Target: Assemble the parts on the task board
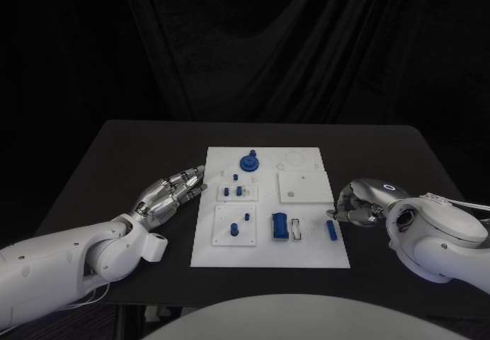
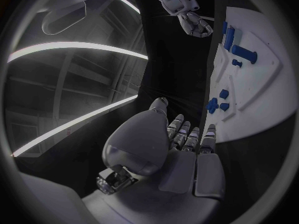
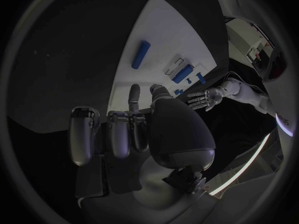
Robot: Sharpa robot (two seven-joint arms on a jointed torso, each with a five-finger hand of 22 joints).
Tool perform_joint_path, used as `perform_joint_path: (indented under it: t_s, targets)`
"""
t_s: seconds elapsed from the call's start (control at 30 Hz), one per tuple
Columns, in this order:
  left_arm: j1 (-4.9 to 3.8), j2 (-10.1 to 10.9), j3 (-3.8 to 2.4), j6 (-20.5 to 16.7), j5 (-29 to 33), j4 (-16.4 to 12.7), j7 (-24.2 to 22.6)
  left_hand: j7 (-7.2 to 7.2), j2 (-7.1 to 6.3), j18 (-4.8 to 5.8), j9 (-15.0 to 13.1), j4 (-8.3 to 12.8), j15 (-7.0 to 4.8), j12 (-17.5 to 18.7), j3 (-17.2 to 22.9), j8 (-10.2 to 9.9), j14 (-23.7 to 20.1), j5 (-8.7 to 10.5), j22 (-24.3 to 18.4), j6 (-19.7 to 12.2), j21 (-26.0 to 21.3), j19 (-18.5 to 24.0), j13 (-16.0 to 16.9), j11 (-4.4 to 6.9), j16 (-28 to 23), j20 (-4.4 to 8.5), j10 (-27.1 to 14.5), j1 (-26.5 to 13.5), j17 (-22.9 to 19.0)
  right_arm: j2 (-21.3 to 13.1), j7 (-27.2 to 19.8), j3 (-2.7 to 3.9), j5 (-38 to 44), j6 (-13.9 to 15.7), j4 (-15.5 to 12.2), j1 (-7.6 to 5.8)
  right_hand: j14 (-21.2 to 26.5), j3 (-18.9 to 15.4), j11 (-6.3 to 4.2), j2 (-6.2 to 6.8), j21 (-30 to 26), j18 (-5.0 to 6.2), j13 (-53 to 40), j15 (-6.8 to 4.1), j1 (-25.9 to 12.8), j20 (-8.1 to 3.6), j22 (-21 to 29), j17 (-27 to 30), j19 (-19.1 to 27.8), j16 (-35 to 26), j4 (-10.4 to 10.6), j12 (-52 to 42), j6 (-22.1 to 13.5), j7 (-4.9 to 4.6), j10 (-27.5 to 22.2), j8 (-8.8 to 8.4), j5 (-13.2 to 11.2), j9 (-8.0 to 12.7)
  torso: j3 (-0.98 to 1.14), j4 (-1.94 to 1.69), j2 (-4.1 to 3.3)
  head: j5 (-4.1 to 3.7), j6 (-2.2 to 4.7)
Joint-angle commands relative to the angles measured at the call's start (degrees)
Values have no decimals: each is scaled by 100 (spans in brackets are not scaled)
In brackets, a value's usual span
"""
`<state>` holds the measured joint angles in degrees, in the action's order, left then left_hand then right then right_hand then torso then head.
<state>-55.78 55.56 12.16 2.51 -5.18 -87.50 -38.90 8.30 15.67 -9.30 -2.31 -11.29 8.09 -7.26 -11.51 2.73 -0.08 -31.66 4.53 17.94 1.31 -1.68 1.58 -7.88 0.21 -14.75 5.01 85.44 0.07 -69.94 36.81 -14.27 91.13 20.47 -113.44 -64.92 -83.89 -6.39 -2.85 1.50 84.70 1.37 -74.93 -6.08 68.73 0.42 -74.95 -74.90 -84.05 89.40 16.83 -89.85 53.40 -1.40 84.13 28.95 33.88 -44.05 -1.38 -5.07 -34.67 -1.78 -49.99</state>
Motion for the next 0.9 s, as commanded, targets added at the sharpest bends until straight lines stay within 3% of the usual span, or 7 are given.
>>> perform_joint_path:
  t_s: [0.03, 0.4, 0.57, 0.7, 0.77, 0.83, 0.9]
  targets:
    - [8, 0, -4, -31, 22, -19, -111, -5, -16, -112, -11, 26, -17, -31, 1, 25, 8, -33, 8, 61, -5, -6, 11, -25, -21, -18, 20, 56, -7, -41, 270, 0, 678, -237, -88, 26, -570, -40, 47, -3, -15, 9, -1507, 34, -71, 18, -1311, -1311, -332, -31, -10, -15, -15, -17, 587, -26, -71, 20, 6, 8, -3, -55, -1]
    - [9, -3, -4, -43, 22, -31, -88, 4, 22, -110, -11, 4, -6, -58, 16, 34, 8, -19, 6, 80, -4, -7, 14, -48, -21, -20, 41, 26, -7, -28, 302, -1, 704, -327, -97, 164, -559, -177, 68, -100, -31, 13, -1507, 53, -358, 46, -1306, -1258, -323, -56, -12, -15, 49, -34, 587, -115, -331, 148, 11, 8, -3, -157, -1]
    - [9, 6, -4, -50, 22, -41, -92, 2, 37, -110, -11, 5, 0, -75, 28, 36, 8, -22, 9, 84, -3, -9, 17, -61, -21, -22, 53, 29, -7, 12, 309, -2, 658, -362, -39, 275, -558, -288, 98, -159, -32, 13, -1507, 76, -428, 66, -1306, -1249, -324, -59, -11, -15, 257, -72, 587, -574, -543, 540, 9, 6, -2, -244, -1]
    - [10, 18, -4, -57, 22, -44, -96, 19, 36, -109, -12, 11, -5, -63, 37, 39, 8, -23, 7, 97, -3, -9, 13, -38, -21, -23, 38, 32, -7, 43, 310, -2, 620, -330, -35, 330, -558, -327, 107, -182, -30, 13, -1507, 86, -448, 76, -1307, -1248, -325, -59, -11, -15, 341, -79, 587, -705, -626, 652, 10, 7, -4, -379, -1]
    - [11, 20, -4, -55, 22, -43, -98, 20, 36, -109, -11, 11, -6, -66, 38, 39, 8, -23, 6, 94, -3, -9, 13, -37, -21, -23, 39, 33, -7, 64, 310, -2, 609, -328, -25, 346, -560, -330, 106, -182, -21, 10, -1507, 83, -423, 76, -1310, -1257, -330, -55, -18, -15, 390, -72, 587, -727, -613, 677, 10, 8, -4, -460, -1]
    - [12, 18, -4, -54, 22, -44, -103, 20, 36, -109, -12, 11, -6, -68, 38, 40, 8, -23, 5, 98, -4, -9, 14, -37, -21, -23, 40, 33, -7, 79, 311, -2, 601, -367, -11, 357, -559, -330, 99, -172, -19, 10, -1507, 77, -329, 71, -1311, -1254, -331, -56, -21, -15, 460, -68, 587, -811, -459, 748, 9, 8, -3, -532, -1]
    - [13, 19, -4, -53, 22, -47, -106, 20, 36, -109, -11, 12, -7, -70, 38, 39, 8, -23, 6, 94, -4, -9, 14, -37, -21, -23, 41, 33, -7, 89, 314, -2, 581, -417, -2, 364, -555, -330, 106, -145, -33, 13, -1507, 82, -223, 73, -1306, -1232, -324, -65, -23, -15, 491, -78, 587, -932, -202, 836, 9, 8, -3, -549, -1]
